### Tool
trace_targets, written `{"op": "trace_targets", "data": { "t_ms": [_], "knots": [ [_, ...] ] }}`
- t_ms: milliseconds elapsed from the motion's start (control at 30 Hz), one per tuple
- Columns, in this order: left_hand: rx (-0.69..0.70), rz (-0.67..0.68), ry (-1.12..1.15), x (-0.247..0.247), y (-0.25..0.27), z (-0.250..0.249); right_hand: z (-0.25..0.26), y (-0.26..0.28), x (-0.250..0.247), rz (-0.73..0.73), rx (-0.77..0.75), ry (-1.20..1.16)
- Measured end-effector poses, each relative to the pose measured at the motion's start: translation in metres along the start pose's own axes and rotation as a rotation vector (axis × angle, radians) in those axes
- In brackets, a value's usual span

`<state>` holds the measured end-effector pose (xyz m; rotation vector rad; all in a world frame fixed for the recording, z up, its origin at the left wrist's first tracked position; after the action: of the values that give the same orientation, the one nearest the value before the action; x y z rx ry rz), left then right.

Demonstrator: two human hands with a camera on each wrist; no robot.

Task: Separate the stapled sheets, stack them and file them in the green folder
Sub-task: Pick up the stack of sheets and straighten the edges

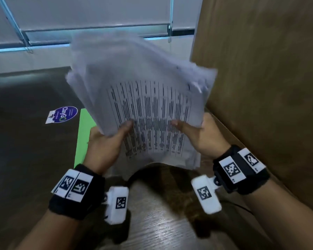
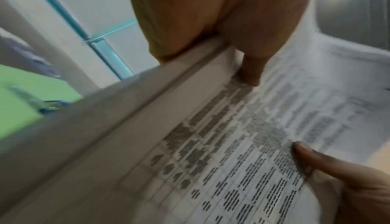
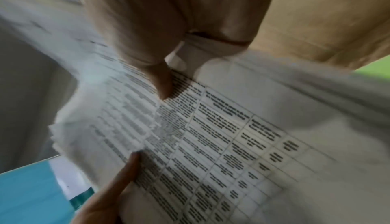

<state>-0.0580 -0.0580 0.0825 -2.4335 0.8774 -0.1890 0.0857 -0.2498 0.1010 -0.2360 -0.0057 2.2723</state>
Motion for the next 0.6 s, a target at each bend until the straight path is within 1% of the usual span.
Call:
{"op": "trace_targets", "data": {
  "t_ms": [67,133,167,233,300,333,400,467,500,533,567,600],
  "knots": [
    [0.043,-0.035,0.050,0.001,-0.009,-0.011,0.011,-0.001,-0.002,-0.039,-0.054,-0.007],
    [0.082,0.025,0.057,0.000,-0.006,-0.012,0.009,0.000,-0.005,-0.040,-0.053,-0.020],
    [0.070,0.060,0.036,-0.001,0.000,-0.005,0.003,0.001,-0.005,-0.039,-0.011,-0.013],
    [-0.027,0.106,-0.001,0.000,0.016,0.020,-0.019,0.003,-0.005,-0.025,0.100,0.020],
    [-0.146,0.131,-0.036,0.002,0.028,0.044,-0.032,0.004,-0.005,-0.005,0.164,0.059],
    [-0.166,0.139,-0.064,0.003,0.029,0.050,-0.031,0.001,-0.008,-0.004,0.178,0.084],
    [-0.153,0.122,-0.187,0.001,0.018,0.049,-0.018,-0.004,-0.015,-0.047,0.178,0.073],
    [-0.109,0.117,-0.365,-0.004,-0.001,0.041,0.005,-0.010,-0.028,-0.172,0.112,0.014],
    [-0.081,0.143,-0.449,-0.006,-0.011,0.033,0.022,-0.008,-0.035,-0.283,0.047,0.032],
    [-0.039,0.187,-0.535,-0.006,-0.021,0.025,0.037,-0.007,-0.041,-0.408,-0.040,0.097],
    [0.009,0.242,-0.624,-0.004,-0.029,0.015,0.052,-0.003,-0.046,-0.516,-0.162,0.211],
    [0.061,0.300,-0.717,-0.001,-0.036,0.005,0.065,0.002,-0.046,-0.586,-0.309,0.370]
  ]
}}
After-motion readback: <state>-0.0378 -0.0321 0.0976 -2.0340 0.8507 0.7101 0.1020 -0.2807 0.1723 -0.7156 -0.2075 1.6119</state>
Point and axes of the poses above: each hand's wrist, its own y-axis away from the middle knuckle, its own x-axis out of the palm, z = x × y, the point moved 3 cm from there along -y, towards the middle knuckle, and after that the axes turned 15 degrees about x, right-handed, at the moved point
